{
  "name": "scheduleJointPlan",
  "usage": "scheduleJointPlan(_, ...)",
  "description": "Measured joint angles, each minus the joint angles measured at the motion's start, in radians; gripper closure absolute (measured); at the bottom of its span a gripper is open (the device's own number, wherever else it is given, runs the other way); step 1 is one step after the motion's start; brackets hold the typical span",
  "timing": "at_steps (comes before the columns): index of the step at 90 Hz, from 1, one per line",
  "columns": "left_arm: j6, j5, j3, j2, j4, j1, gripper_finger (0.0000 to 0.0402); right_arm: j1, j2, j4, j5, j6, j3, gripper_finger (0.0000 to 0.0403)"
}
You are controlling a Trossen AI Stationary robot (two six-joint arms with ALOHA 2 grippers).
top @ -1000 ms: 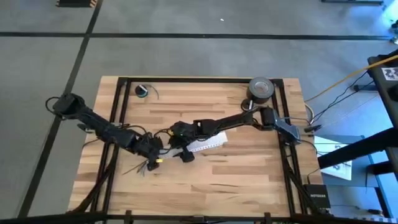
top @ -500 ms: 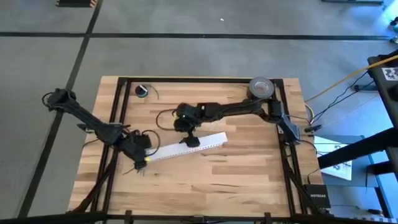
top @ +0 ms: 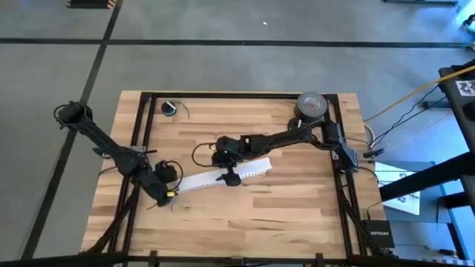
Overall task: Ziptie cables
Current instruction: Close the white cable duct
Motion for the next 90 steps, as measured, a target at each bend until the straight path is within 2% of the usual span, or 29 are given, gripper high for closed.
scheduleJointPlan(19, -0.009, 0.000, -0.002, 0.000, 0.012, 0.000, 0.0116, 0.004, 0.000, 0.035, 0.010, 0.012, 0.001, 0.0084)
scheduleJointPlan(42, 0.014, -0.001, -0.002, 0.000, 0.020, 0.001, 0.0163, 0.004, 0.000, 0.034, 0.055, 0.014, 0.001, 0.0084)
scheduleJointPlan(58, 0.029, -0.007, -0.002, 0.000, 0.018, 0.000, 0.0166, 0.004, 0.000, 0.021, 0.060, 0.014, 0.008, 0.0084)
scheduleJointPlan(73, 0.031, -0.018, -0.002, 0.000, 0.016, 0.000, 0.0167, 0.004, -0.024, -0.087, 0.059, 0.010, 0.072, 0.0084)
scheduleJointPlan(90, 0.034, -0.018, -0.002, 0.000, 0.018, 0.000, 0.0167, 0.017, -0.054, -0.163, 0.049, 0.002, 0.069, 0.0084)
